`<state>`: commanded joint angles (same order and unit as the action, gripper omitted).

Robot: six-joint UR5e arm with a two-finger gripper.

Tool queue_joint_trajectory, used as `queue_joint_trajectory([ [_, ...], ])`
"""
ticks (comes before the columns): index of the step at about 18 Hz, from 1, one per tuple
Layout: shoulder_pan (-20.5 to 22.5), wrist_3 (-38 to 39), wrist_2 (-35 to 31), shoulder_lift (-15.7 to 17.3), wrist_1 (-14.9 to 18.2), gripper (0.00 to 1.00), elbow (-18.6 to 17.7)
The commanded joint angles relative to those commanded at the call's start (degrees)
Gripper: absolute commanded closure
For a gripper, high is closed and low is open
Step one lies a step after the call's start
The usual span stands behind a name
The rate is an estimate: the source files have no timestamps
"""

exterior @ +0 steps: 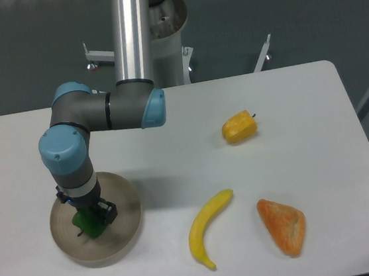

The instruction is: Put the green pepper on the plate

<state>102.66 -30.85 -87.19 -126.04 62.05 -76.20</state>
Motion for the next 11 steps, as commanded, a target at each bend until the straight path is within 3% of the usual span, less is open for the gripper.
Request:
queue_joint_trajectory([
  [8,0.5,-0.3,-0.5,3.2,0.7,0.0,-1.1],
  [11,3.2,-4.9,-2.2,5.8,0.9,0.0,-2.8],
])
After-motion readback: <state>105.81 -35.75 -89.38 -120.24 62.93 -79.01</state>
